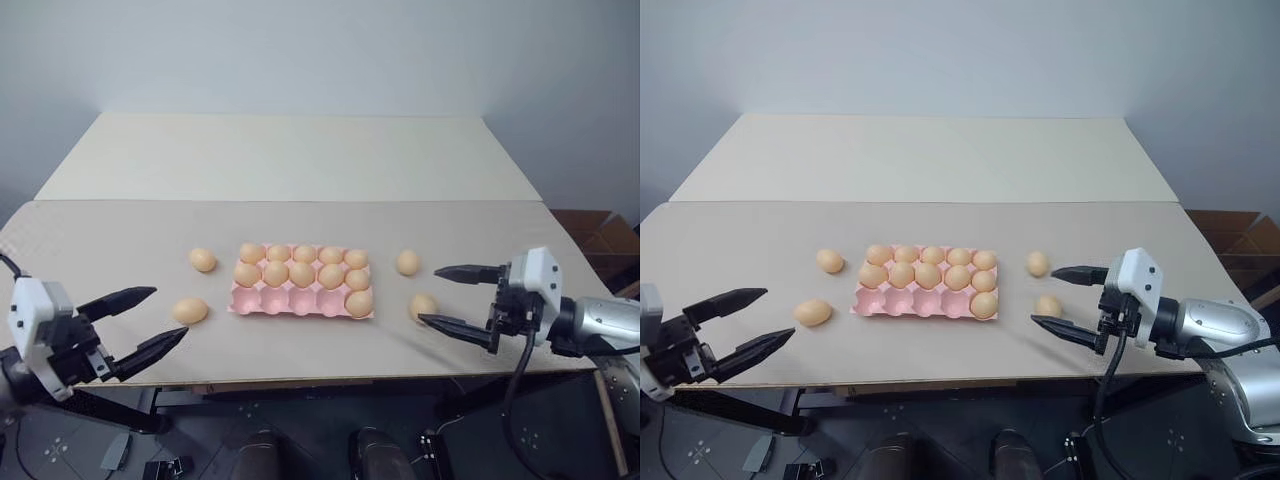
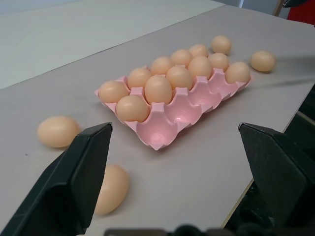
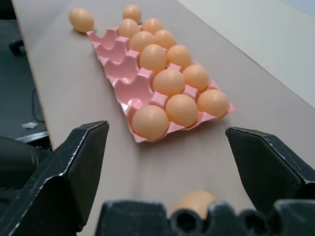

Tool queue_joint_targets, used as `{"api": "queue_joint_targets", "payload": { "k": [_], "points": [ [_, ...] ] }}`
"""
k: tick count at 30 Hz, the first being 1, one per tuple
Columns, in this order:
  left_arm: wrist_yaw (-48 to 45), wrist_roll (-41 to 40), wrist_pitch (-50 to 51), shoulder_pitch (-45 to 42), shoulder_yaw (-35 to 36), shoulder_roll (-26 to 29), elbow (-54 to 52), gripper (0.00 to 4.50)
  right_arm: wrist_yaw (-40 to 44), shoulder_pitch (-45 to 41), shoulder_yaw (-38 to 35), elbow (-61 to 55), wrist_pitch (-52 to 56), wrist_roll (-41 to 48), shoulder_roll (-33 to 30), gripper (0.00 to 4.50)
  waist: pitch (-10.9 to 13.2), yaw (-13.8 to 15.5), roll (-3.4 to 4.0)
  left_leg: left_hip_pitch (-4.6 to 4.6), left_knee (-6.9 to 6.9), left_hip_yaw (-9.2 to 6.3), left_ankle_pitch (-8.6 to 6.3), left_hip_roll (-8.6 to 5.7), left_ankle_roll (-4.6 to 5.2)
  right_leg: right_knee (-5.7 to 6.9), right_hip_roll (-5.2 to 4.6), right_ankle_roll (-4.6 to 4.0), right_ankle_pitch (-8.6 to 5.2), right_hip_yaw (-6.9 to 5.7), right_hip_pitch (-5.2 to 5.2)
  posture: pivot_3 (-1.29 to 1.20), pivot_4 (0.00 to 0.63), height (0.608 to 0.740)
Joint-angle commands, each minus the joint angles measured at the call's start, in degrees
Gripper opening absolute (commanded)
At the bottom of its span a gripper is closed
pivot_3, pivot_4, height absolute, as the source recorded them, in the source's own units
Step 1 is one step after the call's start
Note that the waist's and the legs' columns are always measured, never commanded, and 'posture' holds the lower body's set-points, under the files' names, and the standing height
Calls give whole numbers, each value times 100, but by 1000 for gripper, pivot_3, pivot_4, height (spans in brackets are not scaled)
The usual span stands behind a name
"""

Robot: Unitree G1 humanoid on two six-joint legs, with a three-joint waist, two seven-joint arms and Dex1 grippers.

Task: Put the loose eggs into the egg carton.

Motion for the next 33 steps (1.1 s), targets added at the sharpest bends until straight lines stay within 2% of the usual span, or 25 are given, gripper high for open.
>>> {"api": "queue_joint_targets", "payload": {
  "k": [1, 6, 14, 19, 20, 22, 27, 28, 33],
  "points": [
    [-190, 26, -127, -107, -64, 119, 71, 4478, -329, 119, -438, -133, 333, -146, -277, 4500, 0, 6, 0, -1, 0, 0, 0, 0, 0, 0, 0, -2, 1, 0, -1, 0, 150, 740],
    [-278, 44, -95, -412, -294, 206, 207, 4478, -776, 260, -185, -213, 764, -305, -264, 4500, -1, 9, -1, -7, 0, -3, -1, -1, 0, 0, 0, -9, 0, -4, -3, 0, 150, 740],
    [-352, 106, -63, -622, -478, 246, 280, 4478, -1815, -564, 961, 146, 1905, -772, 245, 4500, 0, -83, 0, -3, 0, 0, 0, 1, 0, 3, 2, -2, 0, 2, -5, 0, 150, 740],
    [-356, 97, -36, -599, -451, 239, 201, 4478, -2251, -851, 1568, 662, 2058, -1338, 584, 4500, -1, -82, -1, -12, -1, 0, 0, -1, 1, 0, 1, -12, 5, 1, -10, 0, 150, 740],
    [-358, 91, -28, -587, -433, 243, 188, 4500, -2303, -911, 1582, 737, 2091, -1349, 673, 4204, -1, -75, -1, -15, -1, 0, -1, -2, 1, -1, 0, -11, 5, 1, -11, 0, 150, 740],
    [-361, 90, -20, -572, -407, 253, 177, 4500, -2351, -1001, 1628, 822, 2137, -1401, 758, 3909, 0, -74, 0, -18, -1, -2, -1, -2, 2, -1, 1, -5, 6, -1, -12, 0, 150, 740],
    [-333, 96, -15, -565, -362, 255, 167, 4500, -2439, -1150, 1463, 555, 2141, -1382, 891, 2241, 0, -77, 0, -14, -1, -2, -1, -1, 2, 0, 1, 1, 11, -1, -10, 0, 150, 740],
    [-332, 96, -15, -550, -351, 249, 159, 4500, -2439, -1197, 1437, 409, 2164, -1359, 889, 2019, 0, -77, 0, -14, -1, -2, -1, -1, 1, 1, 2, 2, 11, -1, -10, 0, 150, 740],
    [-319, 101, -19, -480, -304, 228, 133, 4500, -2451, -1640, 1643, -397, 2421, -1130, 1098, 2019, 1, -127, 2, -13, -1, -2, -1, 1, 1, 4, 4, 2, 11, -1, -12, 0, 150, 740]
  ]
}}
